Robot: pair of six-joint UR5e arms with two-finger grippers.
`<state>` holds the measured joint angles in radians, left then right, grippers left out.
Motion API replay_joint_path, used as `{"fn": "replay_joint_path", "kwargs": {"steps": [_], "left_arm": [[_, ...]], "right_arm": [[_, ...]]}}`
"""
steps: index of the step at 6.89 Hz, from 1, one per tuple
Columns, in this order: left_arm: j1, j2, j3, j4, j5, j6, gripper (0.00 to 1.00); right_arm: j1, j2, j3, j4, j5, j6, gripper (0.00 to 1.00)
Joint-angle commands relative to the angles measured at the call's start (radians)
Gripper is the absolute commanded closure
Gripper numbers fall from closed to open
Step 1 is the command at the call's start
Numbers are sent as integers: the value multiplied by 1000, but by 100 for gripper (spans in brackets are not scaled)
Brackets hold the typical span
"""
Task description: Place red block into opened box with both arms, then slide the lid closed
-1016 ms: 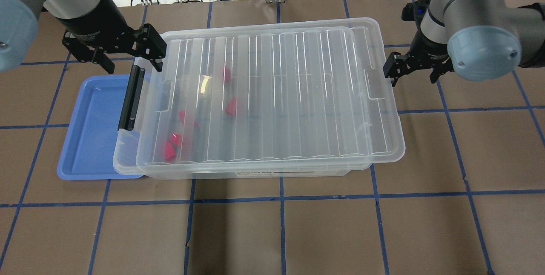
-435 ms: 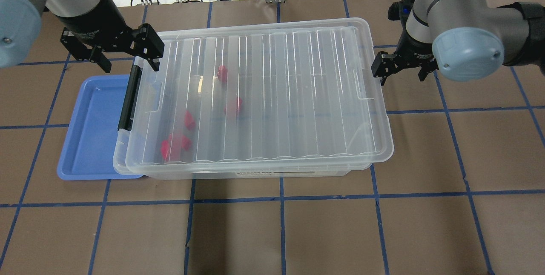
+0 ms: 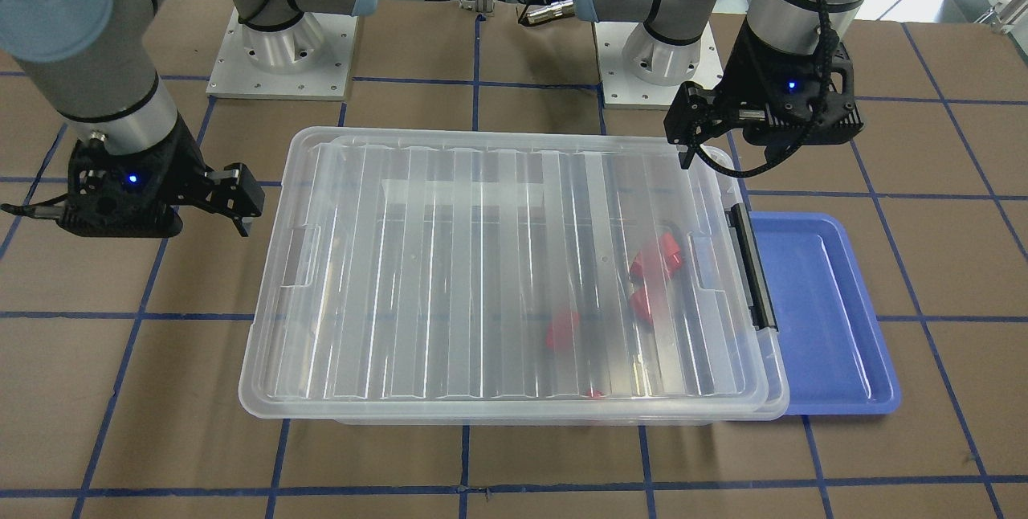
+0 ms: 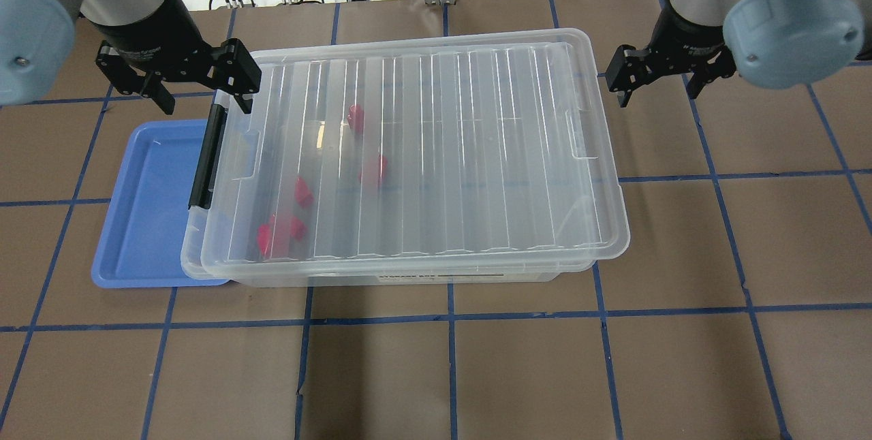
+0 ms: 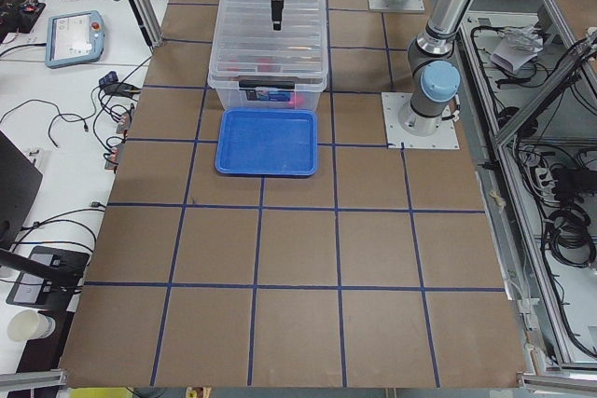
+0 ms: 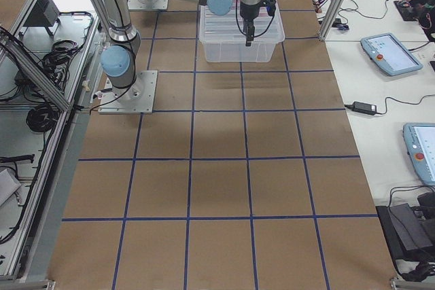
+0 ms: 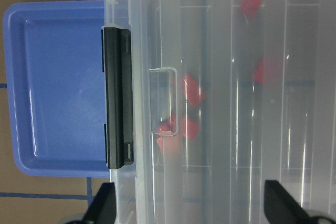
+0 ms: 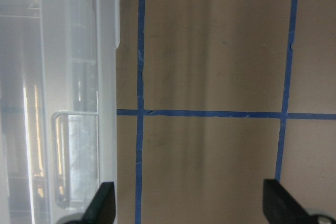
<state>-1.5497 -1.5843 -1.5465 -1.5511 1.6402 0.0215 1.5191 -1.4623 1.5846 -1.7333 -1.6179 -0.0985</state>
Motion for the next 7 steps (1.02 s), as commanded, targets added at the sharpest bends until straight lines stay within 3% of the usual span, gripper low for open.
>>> {"fn": "replay_joint_path", "kwargs": {"steps": [1, 7], "left_arm": [[0, 4, -1, 0, -3, 0, 0], [-1, 12, -15, 0, -3, 0, 0]], "right_arm": [[80, -23, -168, 161, 32, 128, 0], [118, -15, -138, 155, 32, 135, 0]]}}
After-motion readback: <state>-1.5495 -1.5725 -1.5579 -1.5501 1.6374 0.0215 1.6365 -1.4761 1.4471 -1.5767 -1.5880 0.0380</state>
